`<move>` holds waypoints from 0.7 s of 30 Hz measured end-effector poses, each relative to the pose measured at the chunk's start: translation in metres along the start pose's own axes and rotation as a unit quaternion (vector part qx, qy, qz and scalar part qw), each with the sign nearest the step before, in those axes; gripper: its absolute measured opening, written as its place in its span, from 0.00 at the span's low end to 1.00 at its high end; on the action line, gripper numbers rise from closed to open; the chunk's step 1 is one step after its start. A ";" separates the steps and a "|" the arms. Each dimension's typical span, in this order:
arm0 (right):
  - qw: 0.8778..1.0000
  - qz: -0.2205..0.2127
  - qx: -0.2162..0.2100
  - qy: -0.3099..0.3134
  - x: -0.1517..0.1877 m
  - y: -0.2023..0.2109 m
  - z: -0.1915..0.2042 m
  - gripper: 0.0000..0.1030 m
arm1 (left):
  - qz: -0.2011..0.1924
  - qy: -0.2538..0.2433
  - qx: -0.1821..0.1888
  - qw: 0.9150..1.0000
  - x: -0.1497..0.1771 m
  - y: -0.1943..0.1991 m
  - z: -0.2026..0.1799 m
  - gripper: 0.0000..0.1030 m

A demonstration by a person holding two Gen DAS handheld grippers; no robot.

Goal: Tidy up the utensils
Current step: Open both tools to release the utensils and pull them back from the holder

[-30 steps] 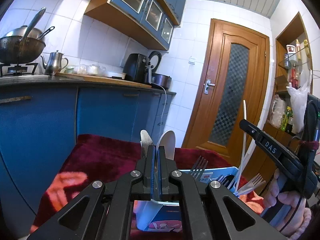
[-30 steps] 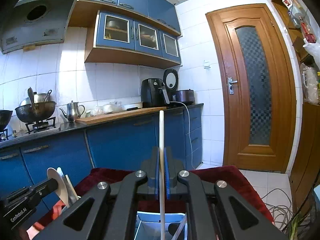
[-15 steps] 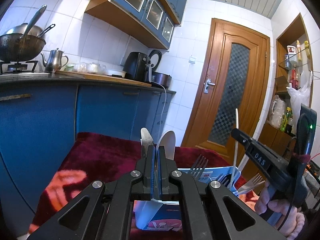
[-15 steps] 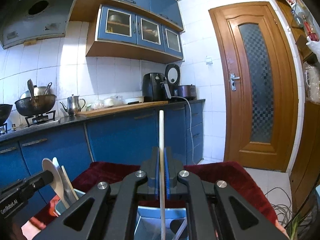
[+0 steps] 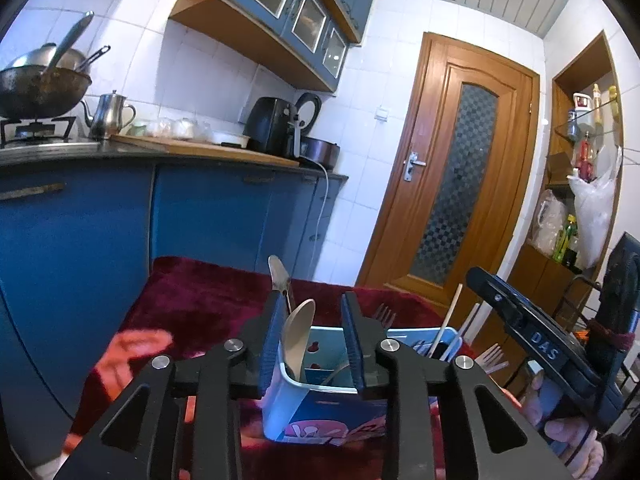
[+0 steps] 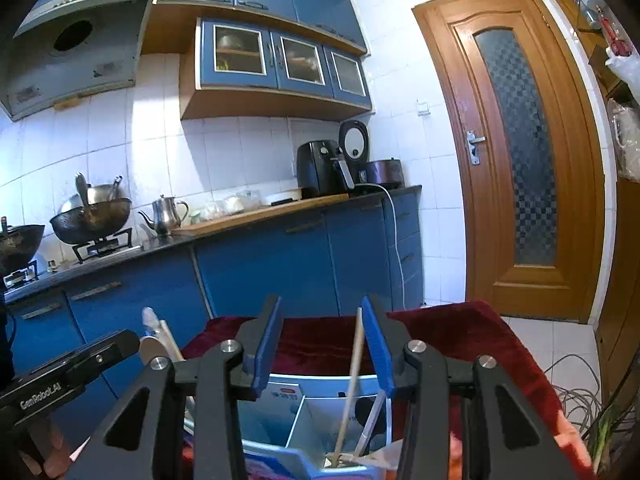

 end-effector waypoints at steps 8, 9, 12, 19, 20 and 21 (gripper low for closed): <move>1.000 -0.023 -0.020 -0.007 -0.020 0.045 0.013 0.44 | 0.002 -0.017 -0.004 1.000 -0.007 0.028 -0.010 0.30; 0.999 -0.023 -0.022 -0.008 -0.021 0.050 0.014 0.44 | 0.002 -0.021 -0.005 1.000 -0.008 0.034 -0.011 0.30; 0.999 -0.022 -0.026 -0.007 -0.023 0.069 0.020 0.44 | 0.002 -0.027 -0.009 1.000 -0.010 0.047 -0.014 0.30; 0.999 -0.016 -0.037 -0.009 -0.016 0.112 0.032 0.44 | 0.002 -0.035 -0.017 0.999 -0.008 0.084 -0.019 0.34; 0.999 -0.015 -0.038 -0.009 -0.015 0.116 0.033 0.44 | 0.003 -0.035 -0.018 0.999 -0.006 0.088 -0.020 0.36; 0.999 -0.013 -0.038 -0.009 -0.012 0.122 0.034 0.44 | 0.003 -0.036 -0.019 0.999 -0.004 0.092 -0.020 0.38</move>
Point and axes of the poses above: each gripper's, at about its wrist camera, not at the fingertips, and y roughly against the way its jaws point, z to its left, x to its underside, the point moved 9 cm from there along -y, roughly the way its jaws point, and after that the axes turned 11 degrees about -y, right-handed, at the moved point
